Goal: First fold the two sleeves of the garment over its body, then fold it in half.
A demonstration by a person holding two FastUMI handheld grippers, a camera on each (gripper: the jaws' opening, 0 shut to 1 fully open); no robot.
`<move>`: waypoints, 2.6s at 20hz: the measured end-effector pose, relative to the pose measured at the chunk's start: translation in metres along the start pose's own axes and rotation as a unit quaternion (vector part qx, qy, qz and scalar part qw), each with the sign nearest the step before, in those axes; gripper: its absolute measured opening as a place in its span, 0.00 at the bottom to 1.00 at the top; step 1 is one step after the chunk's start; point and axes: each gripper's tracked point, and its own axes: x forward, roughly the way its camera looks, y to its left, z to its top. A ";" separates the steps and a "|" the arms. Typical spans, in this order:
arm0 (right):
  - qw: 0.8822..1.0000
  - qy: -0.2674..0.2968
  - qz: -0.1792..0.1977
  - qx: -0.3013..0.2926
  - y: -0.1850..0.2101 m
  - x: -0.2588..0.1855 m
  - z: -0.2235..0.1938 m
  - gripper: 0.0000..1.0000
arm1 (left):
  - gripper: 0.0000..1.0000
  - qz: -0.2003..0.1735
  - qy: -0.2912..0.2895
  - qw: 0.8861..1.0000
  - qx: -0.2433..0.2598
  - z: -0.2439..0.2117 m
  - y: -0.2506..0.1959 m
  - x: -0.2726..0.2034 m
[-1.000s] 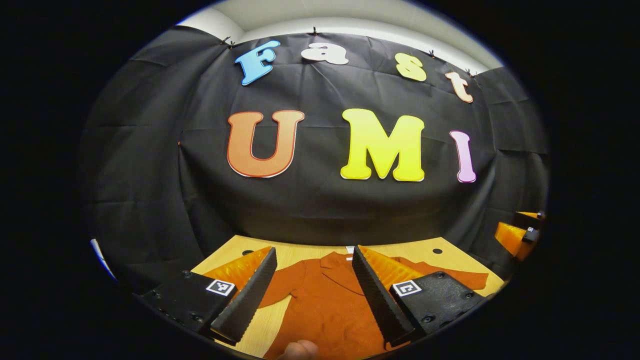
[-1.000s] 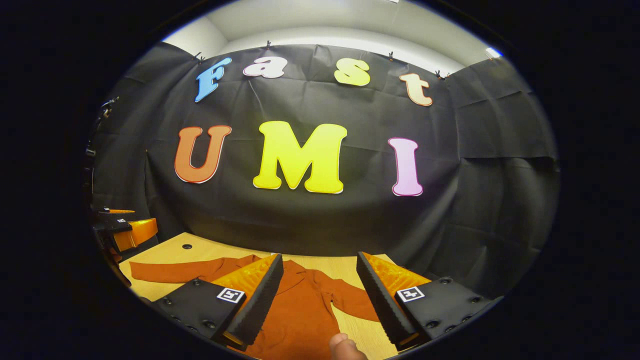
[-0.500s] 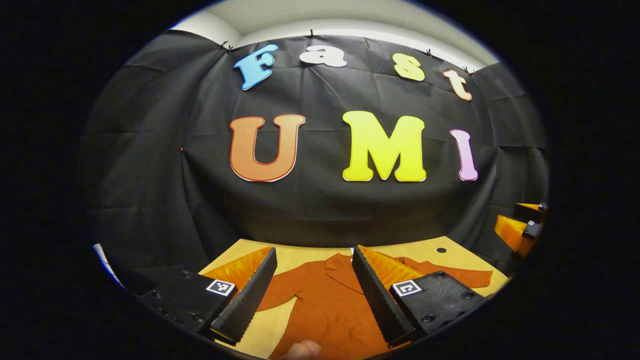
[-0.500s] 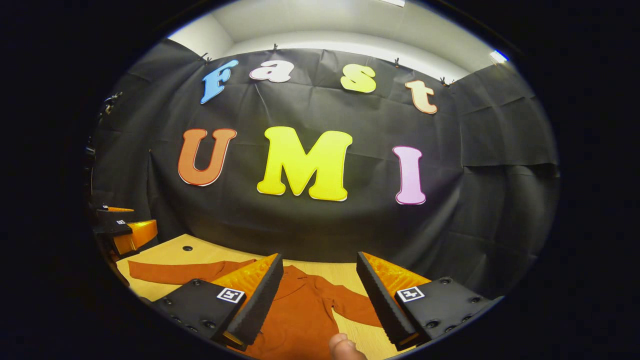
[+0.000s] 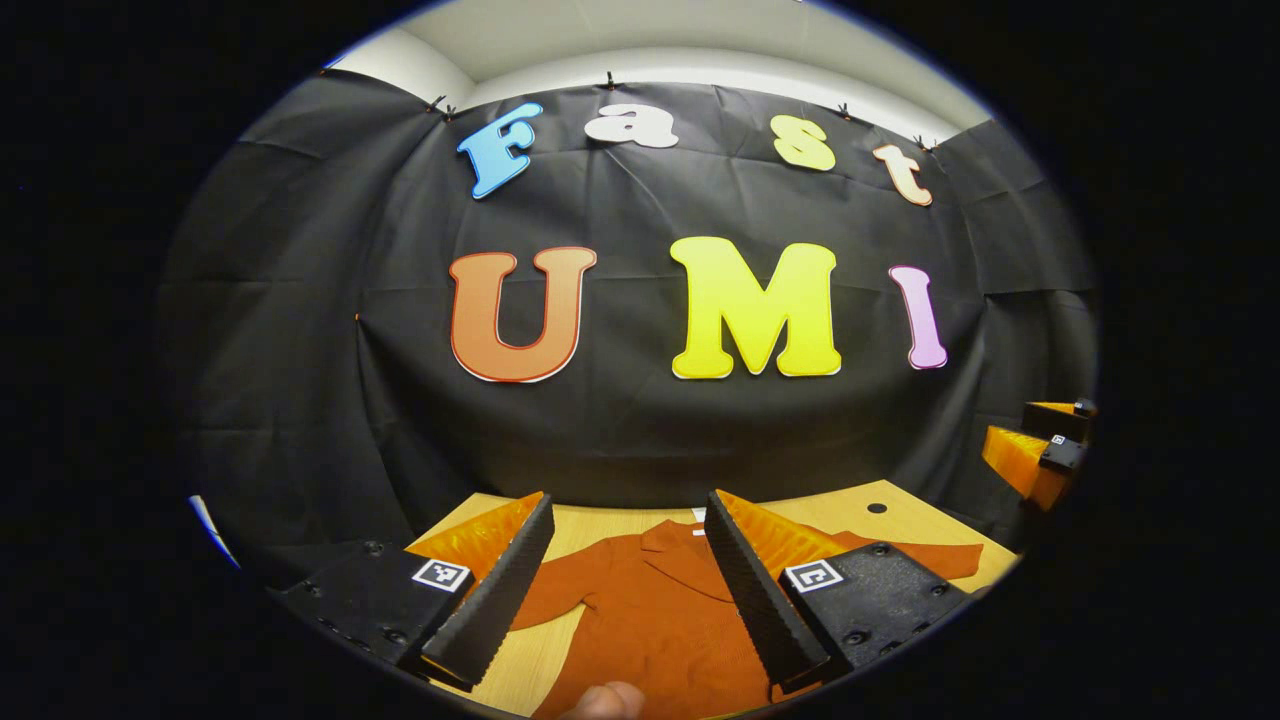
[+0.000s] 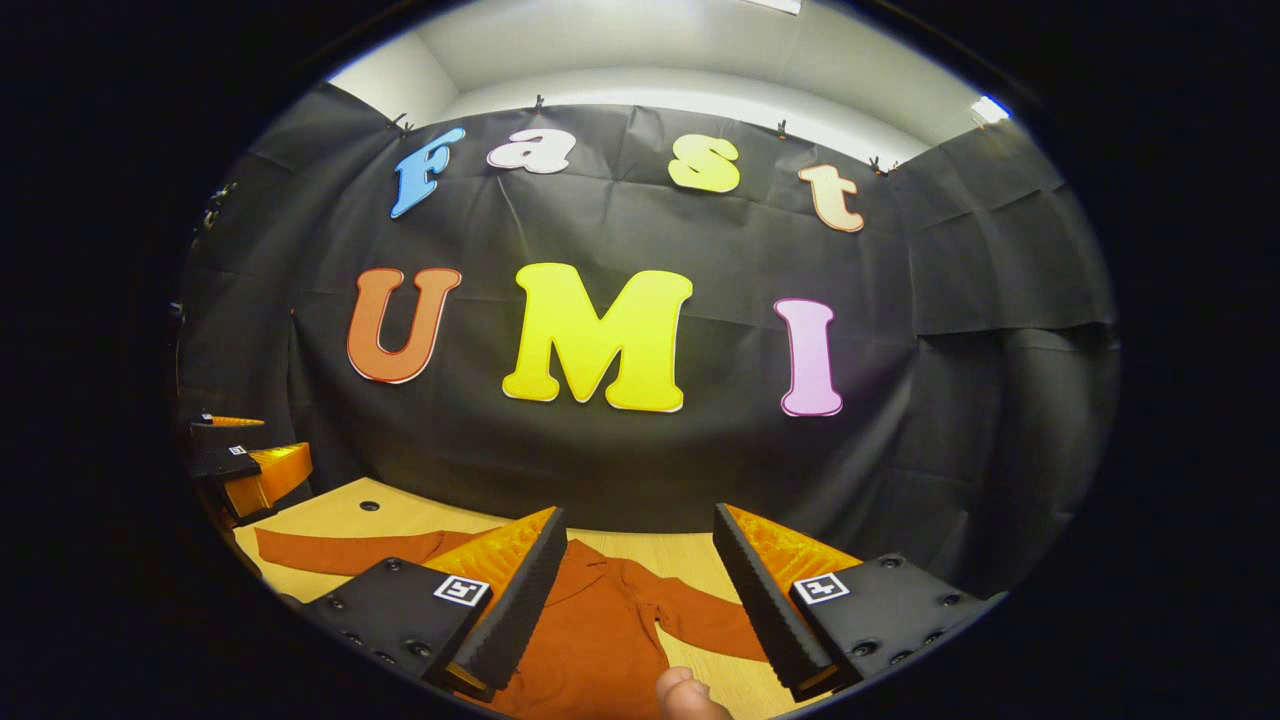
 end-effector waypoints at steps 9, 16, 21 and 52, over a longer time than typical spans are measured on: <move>1.000 0.008 -0.010 -0.005 -0.010 0.002 -0.006 0.94 | 0.98 0.001 0.015 1.000 -0.001 -0.011 0.001 0.002; 0.998 0.022 -0.052 0.001 -0.039 0.012 -0.016 0.94 | 0.98 -0.010 0.045 0.999 0.002 -0.034 -0.002 -0.002; 0.997 0.044 -0.071 0.005 -0.078 0.029 -0.033 0.95 | 0.98 -0.025 0.101 0.995 0.001 -0.073 -0.018 -0.008; 0.649 0.592 -0.182 0.442 -0.279 0.062 -0.377 0.65 | 0.99 0.111 0.276 0.954 -0.020 -0.165 -0.086 -0.050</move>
